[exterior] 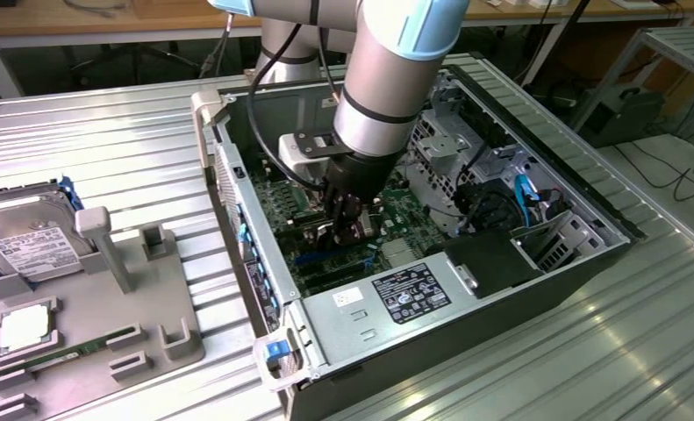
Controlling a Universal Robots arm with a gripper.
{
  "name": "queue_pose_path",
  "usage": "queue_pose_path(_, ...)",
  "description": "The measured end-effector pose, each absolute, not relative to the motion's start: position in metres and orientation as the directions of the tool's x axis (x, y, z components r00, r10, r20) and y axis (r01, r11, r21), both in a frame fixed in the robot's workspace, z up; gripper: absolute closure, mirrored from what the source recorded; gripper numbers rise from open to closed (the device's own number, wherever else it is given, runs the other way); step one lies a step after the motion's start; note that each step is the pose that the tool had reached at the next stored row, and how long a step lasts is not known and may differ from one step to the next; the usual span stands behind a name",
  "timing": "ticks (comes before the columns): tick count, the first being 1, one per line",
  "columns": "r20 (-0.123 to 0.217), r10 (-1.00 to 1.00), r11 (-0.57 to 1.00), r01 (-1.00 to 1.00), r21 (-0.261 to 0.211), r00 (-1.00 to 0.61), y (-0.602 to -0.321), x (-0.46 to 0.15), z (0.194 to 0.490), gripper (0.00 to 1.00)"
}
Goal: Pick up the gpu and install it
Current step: 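Insert the gpu into the slot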
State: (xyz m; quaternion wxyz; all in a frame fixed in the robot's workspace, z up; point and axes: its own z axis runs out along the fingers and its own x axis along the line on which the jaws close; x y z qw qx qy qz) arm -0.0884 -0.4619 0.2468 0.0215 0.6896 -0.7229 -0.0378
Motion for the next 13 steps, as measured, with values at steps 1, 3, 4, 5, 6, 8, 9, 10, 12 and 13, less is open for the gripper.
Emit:
queue_pose_path(1,-0.021,-0.999,0.046,-0.995,0.084,-0.047,-0.462,-0.0885,0.2468,0.72)
queue_pose_path(3,-0.021,-0.999,0.041,-0.996,0.084,-0.043,-0.4618,-0.0885,0.2467,0.72)
queue_pose_path(4,-0.021,-0.999,0.035,-0.996,0.084,-0.037,-0.4616,-0.0885,0.2467,0.72)
queue_pose_path(5,-0.021,-0.999,0.029,-0.996,0.084,-0.031,-0.4616,-0.0885,0.2468,0.72)
queue_pose_path(6,-0.021,-0.999,0.024,-0.996,0.084,-0.026,-0.4616,-0.0885,0.2468,0.72)
queue_pose_path(8,-0.021,-1.0,0.013,-0.996,0.084,-0.015,-0.4616,-0.0885,0.2468,0.72)
queue_pose_path(9,-0.021,-1.0,0.006,-0.996,0.084,-0.008,-0.4616,-0.0886,0.2468,0.72)
queue_pose_path(10,-0.021,-1.0,0.0,-0.996,0.084,-0.002,-0.4616,-0.0886,0.2468,0.72)
queue_pose_path(12,-0.021,-1.0,-0.006,-0.996,0.084,0.005,-0.4616,-0.0886,0.2468,0.72)
queue_pose_path(13,-0.021,-1.0,-0.007,-0.996,0.084,0.005,-0.4616,-0.0886,0.2468,0.72)
